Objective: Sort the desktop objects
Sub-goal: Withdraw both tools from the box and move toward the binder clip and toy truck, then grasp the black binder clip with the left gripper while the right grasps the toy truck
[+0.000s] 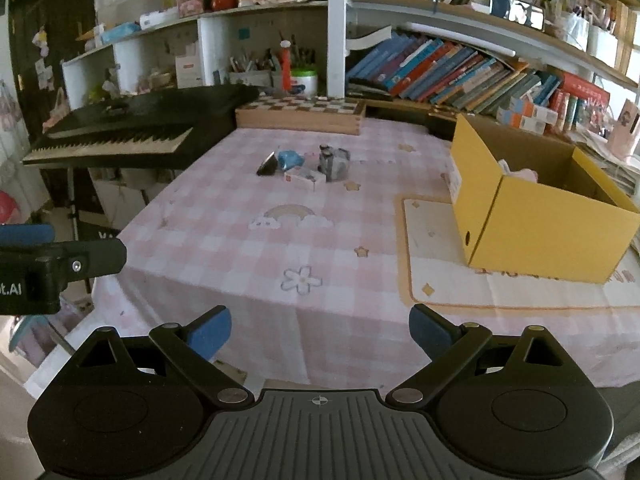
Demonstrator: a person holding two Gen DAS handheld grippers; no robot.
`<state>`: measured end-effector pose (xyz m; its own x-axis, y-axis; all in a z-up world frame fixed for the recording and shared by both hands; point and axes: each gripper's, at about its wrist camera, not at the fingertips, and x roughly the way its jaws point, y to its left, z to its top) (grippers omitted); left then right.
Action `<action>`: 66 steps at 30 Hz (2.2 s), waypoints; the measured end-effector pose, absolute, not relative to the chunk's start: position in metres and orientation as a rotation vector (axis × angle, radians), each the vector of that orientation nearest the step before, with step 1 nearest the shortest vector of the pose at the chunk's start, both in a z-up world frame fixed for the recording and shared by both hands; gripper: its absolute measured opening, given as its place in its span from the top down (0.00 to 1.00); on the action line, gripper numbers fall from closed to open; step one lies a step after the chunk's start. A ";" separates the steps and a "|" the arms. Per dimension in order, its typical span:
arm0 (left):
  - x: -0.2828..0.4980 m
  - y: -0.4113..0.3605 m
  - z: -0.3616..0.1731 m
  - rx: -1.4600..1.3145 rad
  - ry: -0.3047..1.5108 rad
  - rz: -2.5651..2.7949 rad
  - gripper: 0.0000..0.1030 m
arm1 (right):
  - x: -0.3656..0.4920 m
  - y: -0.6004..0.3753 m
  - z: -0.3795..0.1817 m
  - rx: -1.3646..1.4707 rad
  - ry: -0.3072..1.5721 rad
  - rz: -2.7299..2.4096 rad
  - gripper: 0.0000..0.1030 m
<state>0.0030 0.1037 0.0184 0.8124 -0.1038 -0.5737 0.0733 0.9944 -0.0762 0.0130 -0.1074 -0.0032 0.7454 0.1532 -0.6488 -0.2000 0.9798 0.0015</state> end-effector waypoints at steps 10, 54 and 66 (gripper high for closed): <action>0.059 0.100 0.017 -0.058 0.616 -0.108 0.00 | 0.071 -0.104 -0.006 -0.065 0.710 0.213 0.05; 0.352 0.065 -0.054 0.093 0.823 -0.031 0.65 | 0.348 -0.102 -0.062 -0.056 0.839 0.375 0.38; 0.355 0.052 -0.055 0.176 0.783 -0.010 0.90 | 0.354 -0.101 -0.066 -0.039 0.851 0.440 0.57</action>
